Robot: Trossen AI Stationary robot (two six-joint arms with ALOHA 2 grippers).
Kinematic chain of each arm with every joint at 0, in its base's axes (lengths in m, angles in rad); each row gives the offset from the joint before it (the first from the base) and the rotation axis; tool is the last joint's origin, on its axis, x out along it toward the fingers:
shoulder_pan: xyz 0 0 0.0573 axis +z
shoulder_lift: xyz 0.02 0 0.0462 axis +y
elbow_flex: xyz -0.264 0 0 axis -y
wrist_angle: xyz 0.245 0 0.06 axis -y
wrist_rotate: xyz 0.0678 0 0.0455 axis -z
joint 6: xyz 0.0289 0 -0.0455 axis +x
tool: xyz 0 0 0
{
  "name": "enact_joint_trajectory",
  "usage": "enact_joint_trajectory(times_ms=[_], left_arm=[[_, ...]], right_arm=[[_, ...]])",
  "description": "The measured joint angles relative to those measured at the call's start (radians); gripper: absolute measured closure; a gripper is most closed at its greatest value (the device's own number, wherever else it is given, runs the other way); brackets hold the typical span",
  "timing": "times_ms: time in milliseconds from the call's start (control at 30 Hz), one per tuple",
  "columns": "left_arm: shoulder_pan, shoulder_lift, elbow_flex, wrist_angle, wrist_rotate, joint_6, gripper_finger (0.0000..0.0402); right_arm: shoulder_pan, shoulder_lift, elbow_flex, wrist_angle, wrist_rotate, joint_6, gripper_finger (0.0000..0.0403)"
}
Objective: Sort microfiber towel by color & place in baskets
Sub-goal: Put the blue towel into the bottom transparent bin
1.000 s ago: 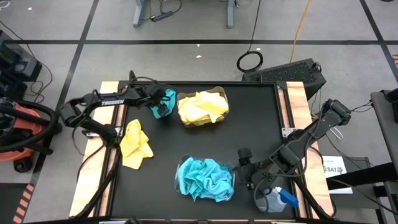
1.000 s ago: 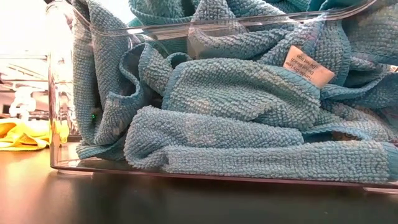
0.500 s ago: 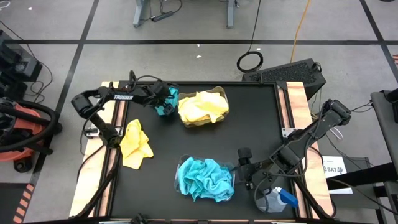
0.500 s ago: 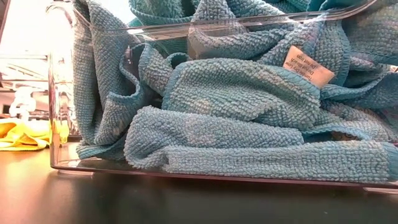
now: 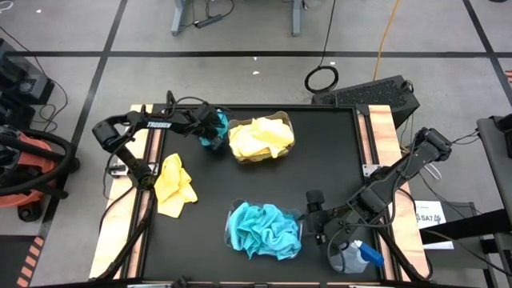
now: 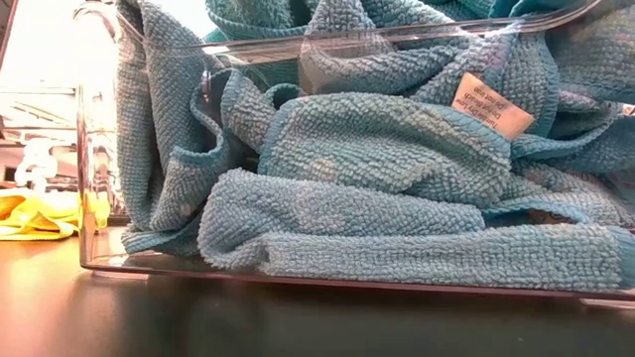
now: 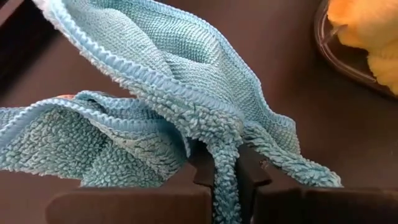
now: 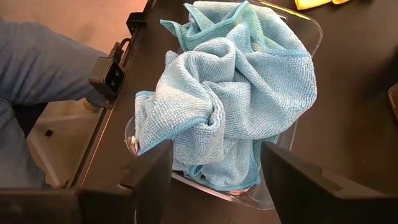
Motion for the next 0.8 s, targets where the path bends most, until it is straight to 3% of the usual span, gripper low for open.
enact_joint_trajectory(times_ms=[200, 433, 633, 800], left_arm=[[-0.027, -0.108, -0.013, -0.115, -0.009, 0.000, 0.0384], [-0.110, -0.347, -0.013, -0.305, -0.053, -0.018, 0.0385], [-0.273, -0.556, -0.012, -0.407, -0.019, -0.104, 0.0386], [-0.467, -0.673, -0.012, -0.396, 0.025, -0.206, 0.0386]], right_arm=[[0.000, 0.000, 0.000, 0.000, 0.000, 0.000, 0.0168], [0.000, 0.000, 0.000, -0.001, 0.000, -0.017, 0.0168], [0.000, 0.000, 0.000, 0.000, 0.026, -0.048, 0.0168], [-0.001, 0.000, 0.000, 0.008, 0.031, -0.068, 0.0168]])
